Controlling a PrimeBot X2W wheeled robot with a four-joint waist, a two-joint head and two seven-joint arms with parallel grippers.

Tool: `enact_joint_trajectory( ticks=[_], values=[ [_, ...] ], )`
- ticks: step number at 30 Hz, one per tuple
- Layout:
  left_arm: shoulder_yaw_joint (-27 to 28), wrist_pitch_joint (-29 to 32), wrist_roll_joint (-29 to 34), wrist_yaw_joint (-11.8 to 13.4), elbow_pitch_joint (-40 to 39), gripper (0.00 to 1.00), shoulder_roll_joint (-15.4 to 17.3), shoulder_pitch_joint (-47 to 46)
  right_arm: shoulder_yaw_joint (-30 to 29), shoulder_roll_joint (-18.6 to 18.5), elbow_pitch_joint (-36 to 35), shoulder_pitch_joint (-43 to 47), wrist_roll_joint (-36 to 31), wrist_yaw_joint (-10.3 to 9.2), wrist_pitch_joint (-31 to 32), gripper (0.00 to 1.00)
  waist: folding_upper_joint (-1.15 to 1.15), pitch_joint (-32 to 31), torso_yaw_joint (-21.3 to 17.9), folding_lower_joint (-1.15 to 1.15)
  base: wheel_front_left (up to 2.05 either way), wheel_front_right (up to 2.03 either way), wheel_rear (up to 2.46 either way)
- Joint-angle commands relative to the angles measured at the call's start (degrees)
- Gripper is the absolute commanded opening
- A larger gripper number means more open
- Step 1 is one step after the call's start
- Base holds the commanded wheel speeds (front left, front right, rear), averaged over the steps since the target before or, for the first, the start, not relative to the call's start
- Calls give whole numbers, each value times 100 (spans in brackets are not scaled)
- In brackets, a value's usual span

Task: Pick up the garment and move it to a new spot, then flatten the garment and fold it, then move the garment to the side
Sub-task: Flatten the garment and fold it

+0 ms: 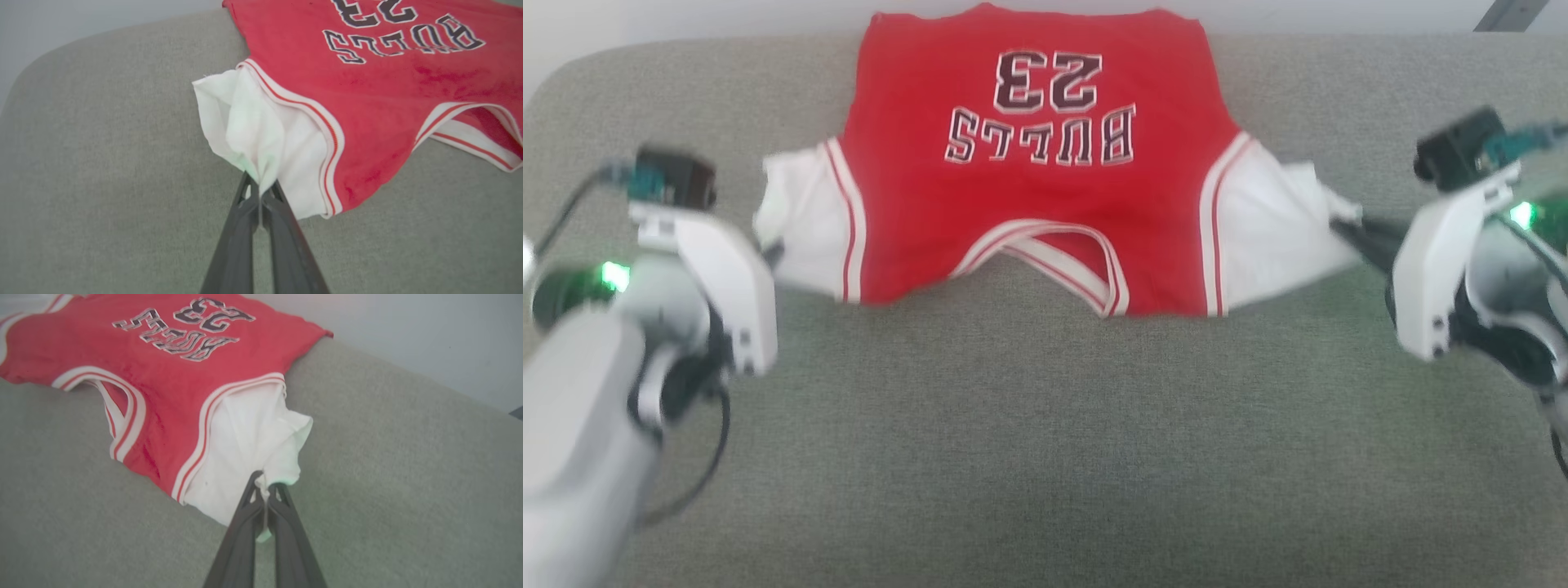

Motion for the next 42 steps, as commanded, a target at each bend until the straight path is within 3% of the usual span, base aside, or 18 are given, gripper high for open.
enact_joint_trajectory(
  ticks=[1, 8, 15, 20, 27, 28, 30, 32, 33, 34, 42],
  values=[
    [81, 133, -99, 224, -463, 0, 148, 362, -74, -85, -199, 246, 98, -2, 133, 0, 0, -5, -11, 0, 0, 0, 0],
    [397, 742, -453, 1333, -2678, 0, 828, 2237, -290, -551, -1251, 1414, 453, -2, 1057, 0, 0, 6, -16, 0, 0, 0, 0],
    [550, 1091, -702, 1933, -3755, 0, 1221, 3443, -622, -959, -2081, 2458, 812, -1, 1956, 0, 0, 30, 8, 0, 0, 0, 0],
    [594, 1108, -774, 2129, -4100, 0, 1330, 3891, -1111, -956, -2432, 3111, 684, -1, 2212, 0, 0, 88, 38, 0, 0, 0, 0],
    [480, 840, -725, 1968, -3928, 0, 1032, 3724, -1437, -262, -2060, 3368, -238, -2, 1798, 1, 0, 195, 91, 0, 0, 0, 0],
    [445, 809, -704, 1941, -3872, 0, 991, 3689, -1410, -135, -1906, 3373, -355, -3, 1766, 8, 0, 202, 94, 0, 0, 0, 0],
    [372, 779, -683, 1884, -3760, 0, 892, 3609, -1302, 31, -1632, 3349, -586, -5, 1723, 42, 0, 208, 107, 0, 0, 0, 0],
    [319, 771, -706, 1846, -3671, 0, 810, 3539, -1238, 180, -1427, 3347, -681, -8, 1684, 48, 0, 213, 111, 0, 0, 0, 0],
    [302, 764, -705, 1827, -3645, 0, 786, 3500, -1225, 225, -1374, 3322, -727, -8, 1671, 86, 0, 214, 116, 0, 0, 0, 0],
    [293, 744, -692, 1818, -3627, 0, 762, 3478, -1221, 260, -1351, 3304, -741, -8, 1663, 100, 0, 215, 117, 0, 0, 0, 0],
    [232, 652, -672, 1768, -3577, 0, 645, 3410, -1896, 285, -1861, 3069, -790, -11, 1415, 100, 0, 282, 169, 0, 0, 0, 0]
  ],
)
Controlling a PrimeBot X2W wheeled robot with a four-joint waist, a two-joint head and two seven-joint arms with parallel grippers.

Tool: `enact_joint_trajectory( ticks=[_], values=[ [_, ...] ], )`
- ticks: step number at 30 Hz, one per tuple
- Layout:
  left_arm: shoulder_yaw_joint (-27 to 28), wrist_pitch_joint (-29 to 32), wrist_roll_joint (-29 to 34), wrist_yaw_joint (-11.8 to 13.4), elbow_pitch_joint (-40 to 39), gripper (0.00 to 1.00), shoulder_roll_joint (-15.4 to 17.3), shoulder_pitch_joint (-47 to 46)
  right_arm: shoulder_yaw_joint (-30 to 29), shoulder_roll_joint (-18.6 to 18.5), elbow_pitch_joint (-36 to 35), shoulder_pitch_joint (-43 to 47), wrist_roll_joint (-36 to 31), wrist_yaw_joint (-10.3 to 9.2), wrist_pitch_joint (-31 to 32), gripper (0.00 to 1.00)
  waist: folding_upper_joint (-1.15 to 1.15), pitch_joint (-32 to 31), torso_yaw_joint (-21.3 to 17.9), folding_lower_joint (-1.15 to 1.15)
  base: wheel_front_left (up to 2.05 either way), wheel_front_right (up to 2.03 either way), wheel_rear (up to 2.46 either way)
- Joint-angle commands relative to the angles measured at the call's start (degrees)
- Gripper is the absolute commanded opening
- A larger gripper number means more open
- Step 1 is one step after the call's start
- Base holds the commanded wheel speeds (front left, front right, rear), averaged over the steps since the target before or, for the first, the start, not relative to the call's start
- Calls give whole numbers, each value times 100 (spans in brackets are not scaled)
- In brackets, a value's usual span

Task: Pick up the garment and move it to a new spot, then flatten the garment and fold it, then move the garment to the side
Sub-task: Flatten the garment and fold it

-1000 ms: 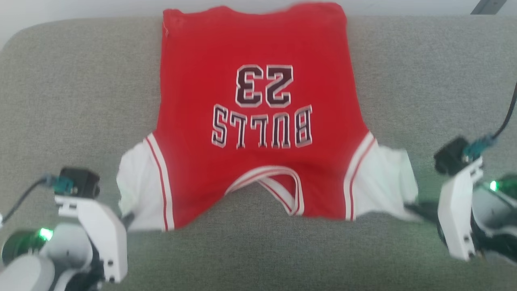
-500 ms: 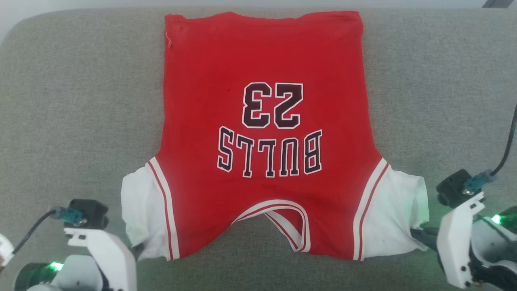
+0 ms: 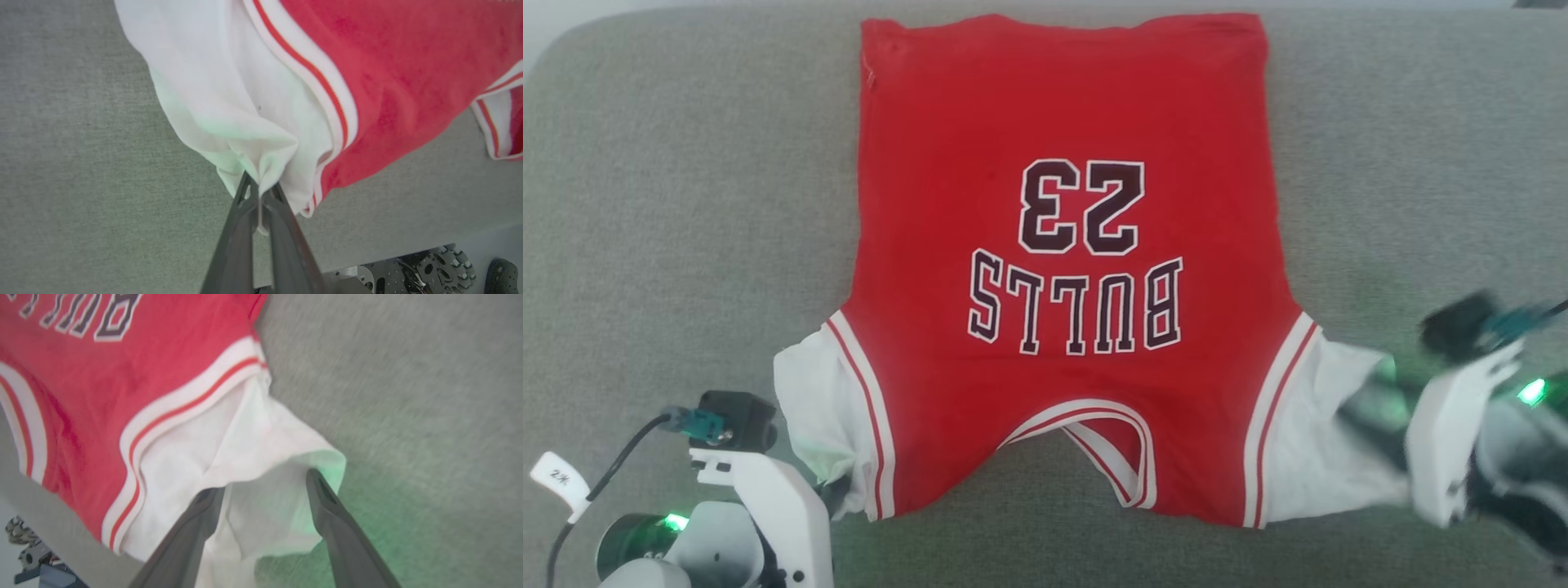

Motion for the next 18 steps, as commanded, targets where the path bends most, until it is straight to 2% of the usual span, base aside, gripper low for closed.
enact_joint_trajectory(
  ticks=[1, 5, 8, 12, 18],
  values=[
    [-20, -26, 25, -15, 8, 0, -18, -88, -103, 22, -50, -93, -76, -13, -67, 100, 0, 32, 26, 0, 0, 0, 0],
    [-78, -76, 49, -62, 23, 0, -119, -201, -527, 169, -408, -535, -389, -8, -352, 100, 0, 166, 121, 0, 0, 0, 0],
    [-141, -99, 93, -139, 45, 0, -206, -356, -640, 269, -388, -1059, -675, -8, -628, 100, 0, 311, 220, 0, 0, 0, 0],
    [-257, -126, 125, -266, 148, 0, -373, -595, -587, 317, 118, -1965, -920, -8, -818, 100, 0, 518, 405, 0, 0, 0, 0],
    [-446, -204, 162, -503, 402, 0, -662, -972, -368, 247, 1392, -3338, -1028, -8, -817, 100, 0, 827, 822, 0, 0, 0, 0]
  ],
)
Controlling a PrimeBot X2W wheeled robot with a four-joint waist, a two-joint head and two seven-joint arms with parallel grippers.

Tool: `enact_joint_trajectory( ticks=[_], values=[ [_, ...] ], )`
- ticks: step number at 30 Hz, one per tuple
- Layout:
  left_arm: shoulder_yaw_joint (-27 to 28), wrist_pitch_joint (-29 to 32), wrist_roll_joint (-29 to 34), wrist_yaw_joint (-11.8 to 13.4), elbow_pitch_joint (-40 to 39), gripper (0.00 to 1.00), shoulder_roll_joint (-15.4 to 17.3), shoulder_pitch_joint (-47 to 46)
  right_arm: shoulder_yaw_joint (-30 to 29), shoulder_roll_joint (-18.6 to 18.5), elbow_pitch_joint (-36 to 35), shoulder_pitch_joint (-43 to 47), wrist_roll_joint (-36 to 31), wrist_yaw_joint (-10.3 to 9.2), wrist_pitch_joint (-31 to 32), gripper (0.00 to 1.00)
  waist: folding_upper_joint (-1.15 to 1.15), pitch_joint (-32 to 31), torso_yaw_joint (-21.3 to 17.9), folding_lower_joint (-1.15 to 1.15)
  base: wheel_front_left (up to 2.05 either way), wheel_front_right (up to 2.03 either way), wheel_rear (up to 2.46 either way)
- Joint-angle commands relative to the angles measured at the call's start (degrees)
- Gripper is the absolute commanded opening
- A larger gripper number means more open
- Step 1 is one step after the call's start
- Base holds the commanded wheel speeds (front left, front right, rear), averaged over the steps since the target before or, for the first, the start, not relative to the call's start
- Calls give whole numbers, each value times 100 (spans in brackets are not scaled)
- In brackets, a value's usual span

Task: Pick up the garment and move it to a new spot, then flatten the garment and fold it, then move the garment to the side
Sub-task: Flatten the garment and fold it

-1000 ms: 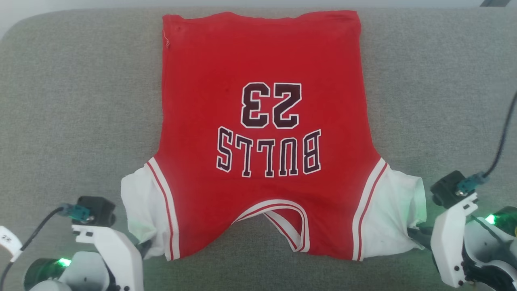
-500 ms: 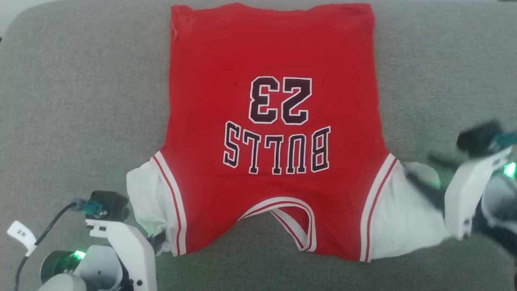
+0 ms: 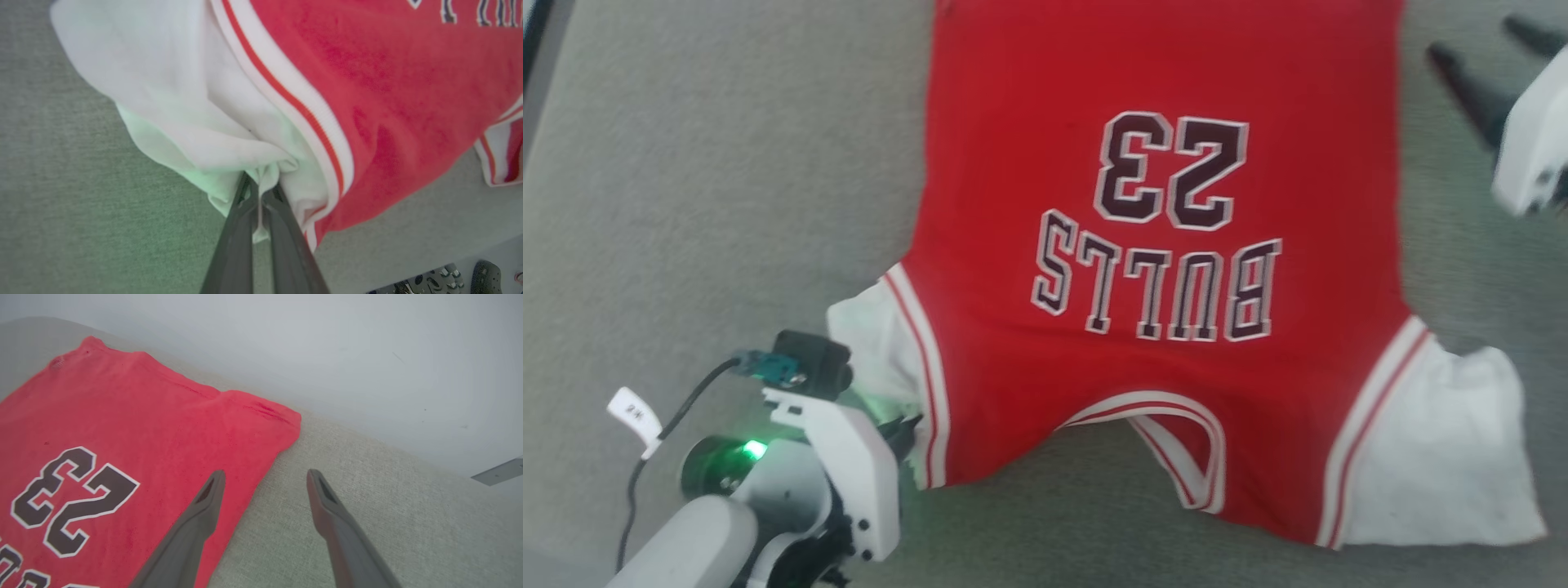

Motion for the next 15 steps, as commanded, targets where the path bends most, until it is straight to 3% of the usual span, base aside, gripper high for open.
enact_joint_trajectory(
  ticks=[1, 9, 15],
  values=[
    [-37, -46, 36, -46, 73, 0, -77, -111, 48, -27, 196, -198, -30, -2, 41, 100, 0, 200, 236, 0, 0, 0, 0],
    [-341, -192, 58, -446, 687, 0, -554, -613, 297, -115, 2260, -1761, -71, -1, 799, 100, 0, 672, 868, 0, 0, 0, 0],
    [-465, -310, 48, -626, 1115, 0, -794, -801, 35, 186, 3442, -2268, -112, -1, 1428, 100, 0, 880, 1133, 0, 0, 0, 0]
  ],
)
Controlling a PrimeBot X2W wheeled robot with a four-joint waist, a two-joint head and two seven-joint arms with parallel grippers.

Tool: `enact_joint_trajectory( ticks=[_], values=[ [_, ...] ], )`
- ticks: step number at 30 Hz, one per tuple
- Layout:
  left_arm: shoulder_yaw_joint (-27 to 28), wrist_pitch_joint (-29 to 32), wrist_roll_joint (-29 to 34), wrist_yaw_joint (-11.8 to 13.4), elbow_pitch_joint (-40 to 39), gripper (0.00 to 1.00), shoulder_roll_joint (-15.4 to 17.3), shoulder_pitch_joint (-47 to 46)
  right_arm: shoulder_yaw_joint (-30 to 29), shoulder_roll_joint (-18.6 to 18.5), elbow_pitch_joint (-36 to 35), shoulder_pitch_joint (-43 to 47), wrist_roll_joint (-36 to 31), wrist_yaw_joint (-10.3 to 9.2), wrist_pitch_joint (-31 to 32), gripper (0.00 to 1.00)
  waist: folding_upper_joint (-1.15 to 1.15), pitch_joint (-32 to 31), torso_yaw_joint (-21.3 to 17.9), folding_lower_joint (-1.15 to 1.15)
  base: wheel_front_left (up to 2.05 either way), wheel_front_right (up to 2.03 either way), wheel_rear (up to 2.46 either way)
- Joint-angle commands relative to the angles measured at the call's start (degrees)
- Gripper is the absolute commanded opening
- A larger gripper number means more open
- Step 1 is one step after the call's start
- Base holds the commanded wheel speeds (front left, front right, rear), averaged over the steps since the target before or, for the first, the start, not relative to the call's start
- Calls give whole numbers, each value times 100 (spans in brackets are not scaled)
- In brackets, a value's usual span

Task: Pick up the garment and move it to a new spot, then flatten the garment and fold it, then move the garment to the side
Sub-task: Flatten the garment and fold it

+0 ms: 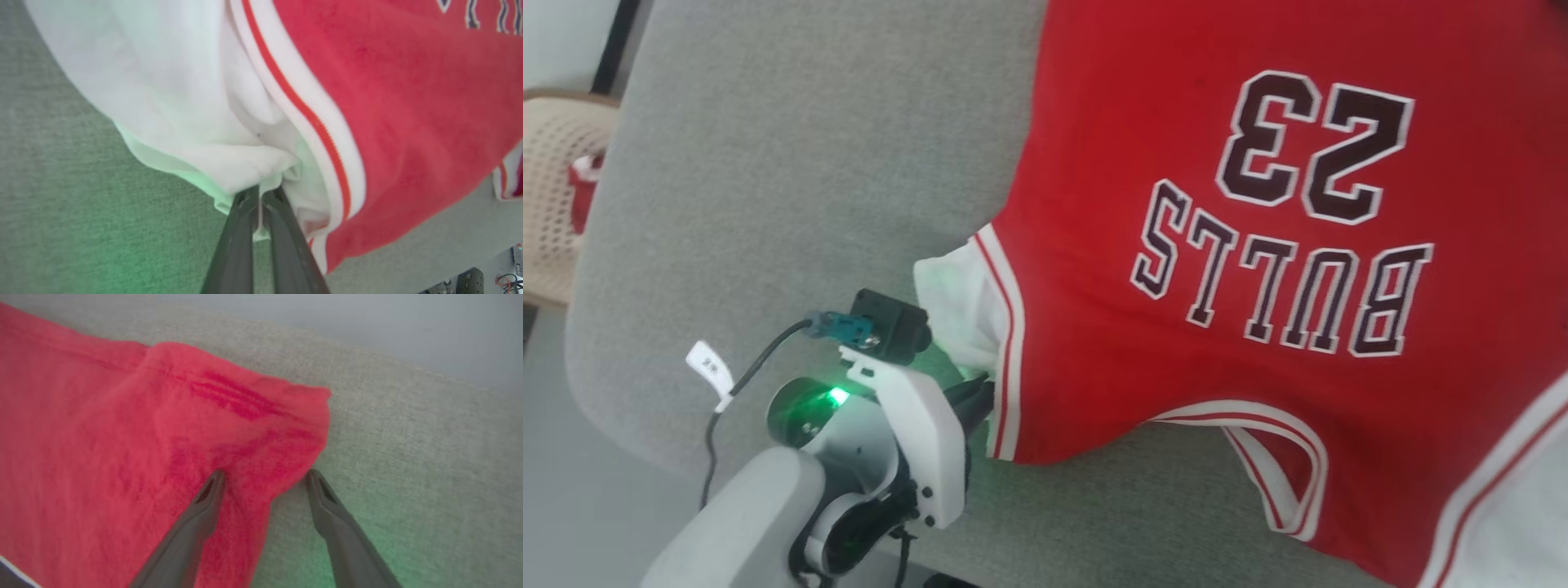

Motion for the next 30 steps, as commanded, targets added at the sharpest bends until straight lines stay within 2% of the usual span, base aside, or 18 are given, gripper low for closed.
enact_joint_trajectory(
  ticks=[1, 6, 7, 8, 17, 27, 30],
  values=[
    [-78, -10, 46, 42, 448, 0, -87, -57, -25, 163, 419, -8, -88, 0, 298, 100, -1, 160, 179, 0, 0, 0, 0],
    [-97, -73, 31, -14, 660, 0, -167, -123, 86, 278, 994, 26, -300, 1, 834, 100, -1, 197, 242, 0, 0, 0, 0],
    [-98, -84, 25, -32, 708, 0, -179, -144, 146, 296, 1053, 50, -316, 1, 918, 43, -1, 201, 243, 0, 0, 0, 0],
    [-92, -96, 16, -42, 752, 0, -186, -162, 218, 297, 1058, 72, -335, 1, 979, 0, -1, 198, 237, 0, 0, 0, 0],
    [140, -262, -2, 63, 906, 0, -24, -138, 559, 160, 465, 166, -48, -2, 946, 0, -1, -45, -145, 0, 0, 0, 0],
    [425, -189, 46, 303, 678, 0, 419, -77, 1419, -240, -1488, 947, 907, 0, 1046, 0, -1, -496, -1000, 0, 0, 0, 0],
    [481, -135, 22, 356, 568, 0, 536, -18, 1518, -392, -2105, 1346, 1183, -1, 977, 0, -1, -630, -1240, 0, 0, 0, 0]
  ],
)
